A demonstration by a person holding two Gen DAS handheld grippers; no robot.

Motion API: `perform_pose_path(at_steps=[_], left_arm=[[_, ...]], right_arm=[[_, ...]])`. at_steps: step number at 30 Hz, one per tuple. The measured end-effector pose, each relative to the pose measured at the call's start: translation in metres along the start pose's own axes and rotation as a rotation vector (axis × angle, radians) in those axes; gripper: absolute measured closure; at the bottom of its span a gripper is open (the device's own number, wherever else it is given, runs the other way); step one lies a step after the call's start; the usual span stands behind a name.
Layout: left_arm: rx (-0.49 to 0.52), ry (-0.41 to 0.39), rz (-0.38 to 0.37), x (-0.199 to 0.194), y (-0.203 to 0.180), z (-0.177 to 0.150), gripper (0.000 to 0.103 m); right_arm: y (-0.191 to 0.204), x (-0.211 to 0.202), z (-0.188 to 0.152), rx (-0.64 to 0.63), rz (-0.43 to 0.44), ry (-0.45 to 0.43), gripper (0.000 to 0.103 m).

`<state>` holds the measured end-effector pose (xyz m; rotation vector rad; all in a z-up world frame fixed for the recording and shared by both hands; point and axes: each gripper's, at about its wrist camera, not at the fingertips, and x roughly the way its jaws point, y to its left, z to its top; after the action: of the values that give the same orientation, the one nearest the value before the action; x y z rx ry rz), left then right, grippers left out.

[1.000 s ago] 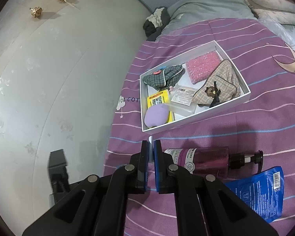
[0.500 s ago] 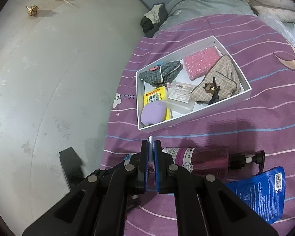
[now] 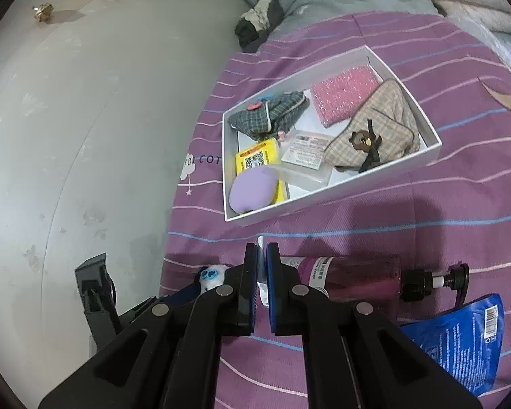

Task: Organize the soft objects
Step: 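Carry the white plush dog over the tray with the left gripper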

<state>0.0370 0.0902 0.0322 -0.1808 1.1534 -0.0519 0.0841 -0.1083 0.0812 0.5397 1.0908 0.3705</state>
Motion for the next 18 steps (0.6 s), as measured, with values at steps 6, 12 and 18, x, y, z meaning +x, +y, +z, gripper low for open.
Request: perform_pose_path(at_steps=[6,12,18], left_arm=[[-0.029,0.038,-0.035,0.004,0.002,0.001,0.065],[-0.006,0.01,-0.033,-0.008,-0.003,0.001,0.067],[-0.018,-0.053,-0.052,-0.025,-0.003,0.013,0.067]], right_arm=[[0.001,-0.001,0.002,-0.002,0.0,-0.003,0.099],[-0.004,-0.014,0.004,0.046,0.016,-0.06,0.099],[-0.009,-0.026,0.012,0.066,0.023,-0.119,0.098]])
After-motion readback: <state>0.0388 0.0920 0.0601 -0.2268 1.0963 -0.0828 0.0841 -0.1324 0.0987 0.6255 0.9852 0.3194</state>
